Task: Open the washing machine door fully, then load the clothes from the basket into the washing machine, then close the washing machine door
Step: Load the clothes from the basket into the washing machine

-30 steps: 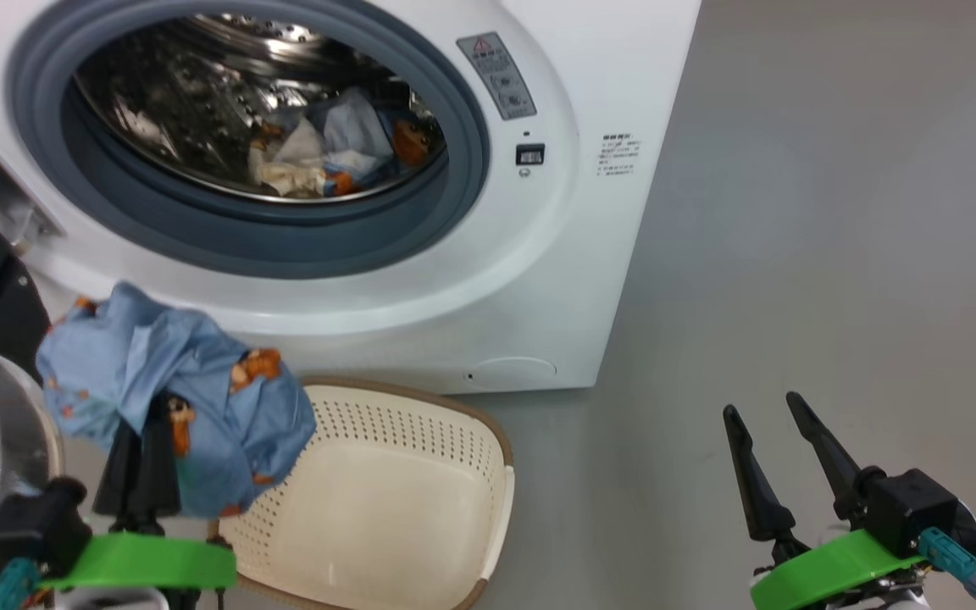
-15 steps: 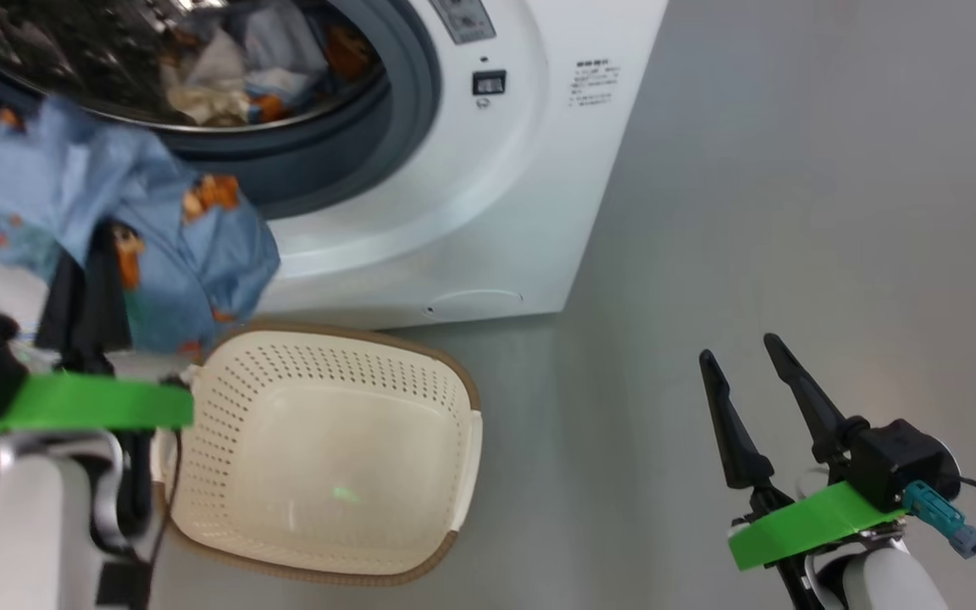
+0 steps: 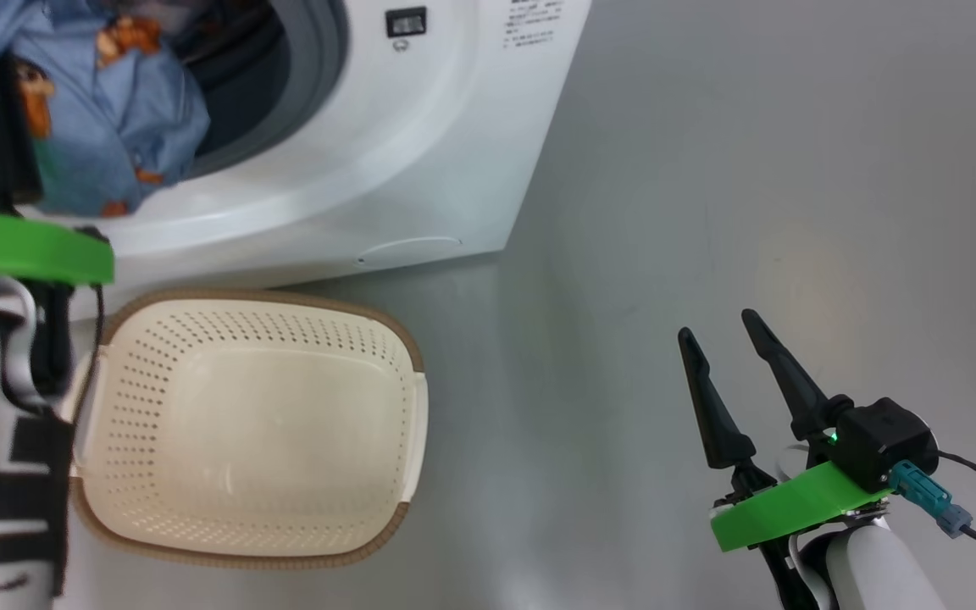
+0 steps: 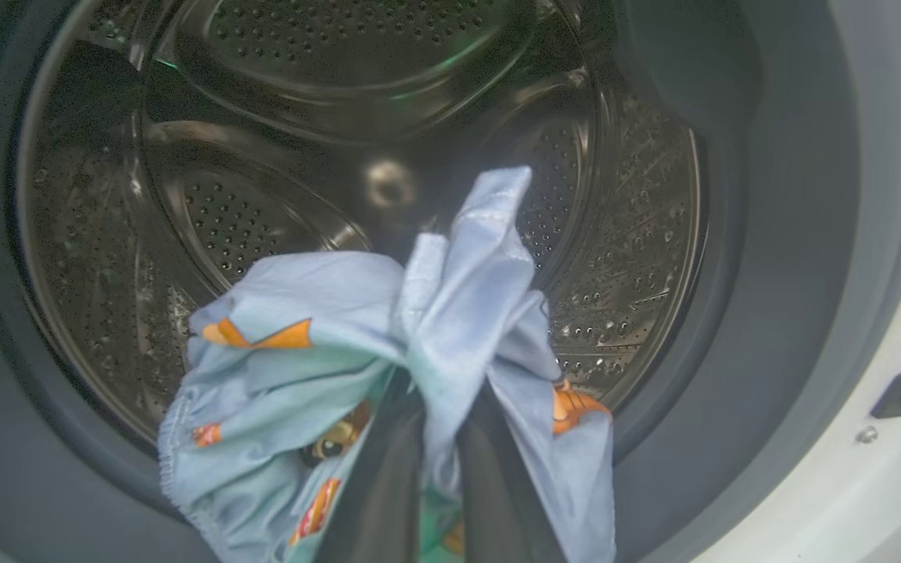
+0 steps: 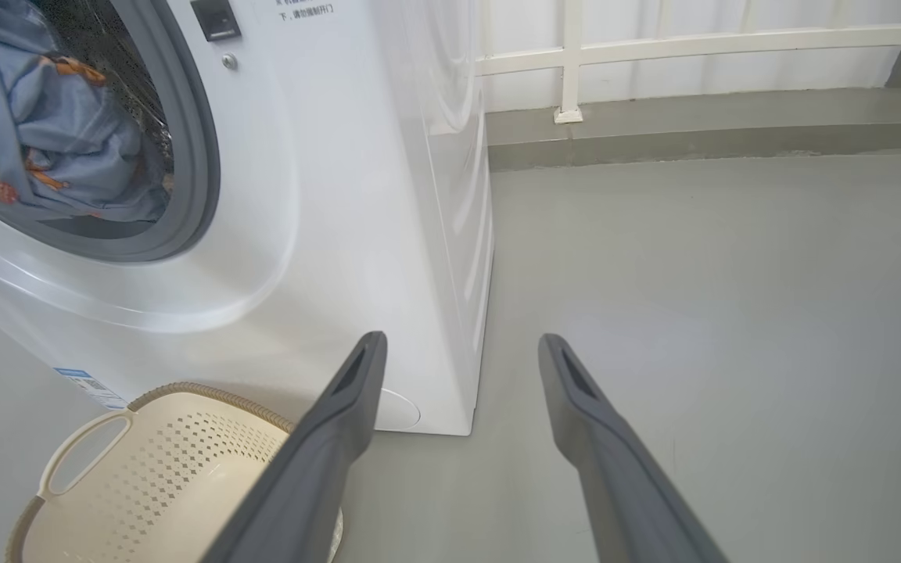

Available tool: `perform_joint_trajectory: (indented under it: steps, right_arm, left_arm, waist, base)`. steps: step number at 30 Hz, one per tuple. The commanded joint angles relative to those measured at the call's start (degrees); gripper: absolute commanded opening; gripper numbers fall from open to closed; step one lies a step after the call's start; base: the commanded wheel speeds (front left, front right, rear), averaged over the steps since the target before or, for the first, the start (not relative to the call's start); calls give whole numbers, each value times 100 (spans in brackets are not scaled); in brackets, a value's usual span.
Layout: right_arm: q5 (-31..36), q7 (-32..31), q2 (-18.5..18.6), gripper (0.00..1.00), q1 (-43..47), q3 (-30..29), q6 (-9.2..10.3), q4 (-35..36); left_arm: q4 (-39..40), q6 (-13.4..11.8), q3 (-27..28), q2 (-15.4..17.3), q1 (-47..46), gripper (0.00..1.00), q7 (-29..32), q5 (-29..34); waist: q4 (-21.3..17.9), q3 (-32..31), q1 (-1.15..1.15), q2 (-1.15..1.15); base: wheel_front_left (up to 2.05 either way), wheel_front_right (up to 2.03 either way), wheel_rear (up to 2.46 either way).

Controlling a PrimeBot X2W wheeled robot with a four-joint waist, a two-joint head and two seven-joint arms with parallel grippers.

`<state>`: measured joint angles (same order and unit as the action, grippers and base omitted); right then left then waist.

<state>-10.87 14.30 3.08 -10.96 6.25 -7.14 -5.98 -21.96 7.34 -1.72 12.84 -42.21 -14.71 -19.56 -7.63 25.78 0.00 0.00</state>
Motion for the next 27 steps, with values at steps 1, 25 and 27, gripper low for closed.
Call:
perform_joint_trajectory:
  steps: [1,25,27]
  right_arm:
    - [-79,64,-20,100,-57,158,-35,108]
    - [-579,69,-20,100,-201,589,-35,240]
    - [-641,69,-20,100,-187,643,-35,229]
  left_arm:
    - [20,14,131,318,-286,0,-29,-52]
    - [-2333,13,-668,938,-3451,0,1183,-298]
    - [-2404,-12,-713,958,-3622,0,972,-212]
  waist:
    - [-174,281,0,0]
    - [-441,1747,0,0]
    - [-453,1813,0,0]
  base:
    - [0,0,0]
    - [0,0,0]
    - [0,0,0]
